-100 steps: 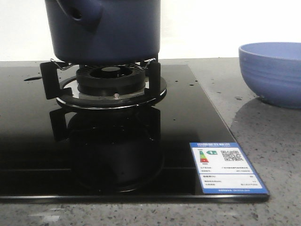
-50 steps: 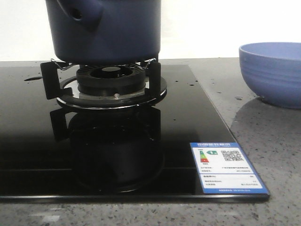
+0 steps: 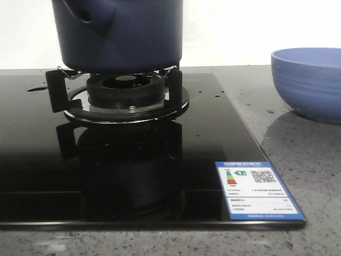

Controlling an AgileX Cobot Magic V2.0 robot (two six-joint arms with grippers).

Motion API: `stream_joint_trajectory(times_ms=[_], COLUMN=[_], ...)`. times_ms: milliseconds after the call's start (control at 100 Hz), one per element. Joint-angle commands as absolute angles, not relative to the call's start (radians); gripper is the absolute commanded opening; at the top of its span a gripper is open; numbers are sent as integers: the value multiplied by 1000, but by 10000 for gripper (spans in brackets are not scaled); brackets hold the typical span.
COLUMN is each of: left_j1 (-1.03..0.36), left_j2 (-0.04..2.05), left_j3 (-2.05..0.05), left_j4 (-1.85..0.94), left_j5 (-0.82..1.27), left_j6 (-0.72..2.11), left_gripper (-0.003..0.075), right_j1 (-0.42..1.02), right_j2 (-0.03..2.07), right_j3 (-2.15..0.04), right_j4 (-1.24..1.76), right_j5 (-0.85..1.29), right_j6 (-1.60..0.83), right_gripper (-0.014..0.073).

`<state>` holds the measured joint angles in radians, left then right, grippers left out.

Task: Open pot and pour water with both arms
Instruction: 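Grasp the light blue bowl rim with the right gripper and lift it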

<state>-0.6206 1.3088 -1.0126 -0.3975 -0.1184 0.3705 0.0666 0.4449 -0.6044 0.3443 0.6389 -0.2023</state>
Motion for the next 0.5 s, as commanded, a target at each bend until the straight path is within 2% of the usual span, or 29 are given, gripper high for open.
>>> stream_joint_trajectory(times_ms=[0,230,490], left_j1=[-624,-519,-326], left_j2=[1228,1142,1053], left_j3=[-1047,-1047,-1047], left_j4=[-393,-391,-391], left_j5=[-218,-149,-40], left_j6=[369,369,369], left_gripper=[385,385,386], right_j1=[68,68,62], right_j2=[470,618,922], right_j3=[-643,-750,-1020], right_j4=[363,363,297], right_j5=[575,636,792], right_j6=[-218,-218,-189], right_gripper=[470,470,470])
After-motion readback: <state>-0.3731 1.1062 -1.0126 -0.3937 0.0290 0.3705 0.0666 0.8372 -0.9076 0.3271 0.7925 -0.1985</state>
